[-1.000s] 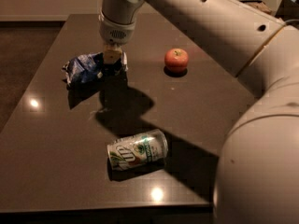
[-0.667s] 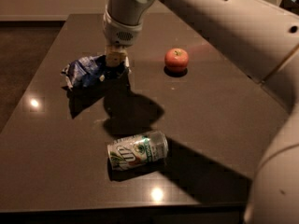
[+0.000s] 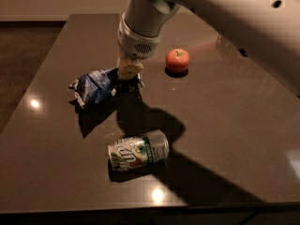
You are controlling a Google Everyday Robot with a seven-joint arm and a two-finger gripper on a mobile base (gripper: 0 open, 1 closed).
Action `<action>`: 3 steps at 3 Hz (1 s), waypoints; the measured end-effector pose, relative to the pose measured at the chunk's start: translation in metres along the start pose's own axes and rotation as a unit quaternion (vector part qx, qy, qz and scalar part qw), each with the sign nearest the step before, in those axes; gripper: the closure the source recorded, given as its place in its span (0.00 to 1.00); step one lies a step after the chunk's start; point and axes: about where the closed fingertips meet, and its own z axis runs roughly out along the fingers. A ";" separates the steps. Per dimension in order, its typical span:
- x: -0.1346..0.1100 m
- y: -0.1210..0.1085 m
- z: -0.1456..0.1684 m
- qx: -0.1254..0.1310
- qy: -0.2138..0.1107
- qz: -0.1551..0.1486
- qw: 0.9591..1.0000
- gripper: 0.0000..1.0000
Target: Move blue chip bag near 7up can
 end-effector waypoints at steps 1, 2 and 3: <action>0.017 0.023 -0.003 -0.012 0.004 0.012 1.000 1.00; 0.029 0.042 -0.005 -0.020 0.007 0.021 1.000 1.00; 0.038 0.056 -0.008 -0.022 0.013 0.024 0.999 1.00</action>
Offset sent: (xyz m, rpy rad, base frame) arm -0.0527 -0.0546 -0.0238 -0.0246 0.0758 -0.0483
